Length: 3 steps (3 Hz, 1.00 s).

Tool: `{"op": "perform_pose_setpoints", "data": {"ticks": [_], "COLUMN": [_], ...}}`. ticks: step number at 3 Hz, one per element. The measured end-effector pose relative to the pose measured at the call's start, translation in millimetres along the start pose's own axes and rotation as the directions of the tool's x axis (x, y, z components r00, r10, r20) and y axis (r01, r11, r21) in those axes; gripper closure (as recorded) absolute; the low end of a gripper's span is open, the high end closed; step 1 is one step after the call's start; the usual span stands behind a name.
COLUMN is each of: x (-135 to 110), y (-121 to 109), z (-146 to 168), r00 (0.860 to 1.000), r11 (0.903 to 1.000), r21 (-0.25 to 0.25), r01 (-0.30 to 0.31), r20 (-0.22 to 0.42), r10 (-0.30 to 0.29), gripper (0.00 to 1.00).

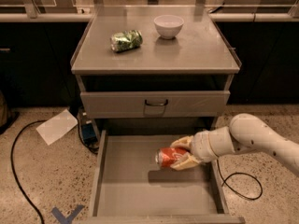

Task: Pick coke can from middle drawer and place on counter

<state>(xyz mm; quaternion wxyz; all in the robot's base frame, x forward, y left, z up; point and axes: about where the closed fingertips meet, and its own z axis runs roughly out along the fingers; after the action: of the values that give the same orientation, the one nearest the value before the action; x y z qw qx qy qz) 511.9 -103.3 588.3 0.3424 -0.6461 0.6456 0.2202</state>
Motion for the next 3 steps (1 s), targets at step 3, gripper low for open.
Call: {"op": "perform_pose_setpoints", "data": {"ticks": [3], "x": [-176.3], "y": [-56.5], "z": [-157.5], "r00": [0.971], "r11": [0.9649], "r21": [0.135], "r01": [0.225], "r20": [0.056], "r10": [-0.234], "gripper": [1.00]}}
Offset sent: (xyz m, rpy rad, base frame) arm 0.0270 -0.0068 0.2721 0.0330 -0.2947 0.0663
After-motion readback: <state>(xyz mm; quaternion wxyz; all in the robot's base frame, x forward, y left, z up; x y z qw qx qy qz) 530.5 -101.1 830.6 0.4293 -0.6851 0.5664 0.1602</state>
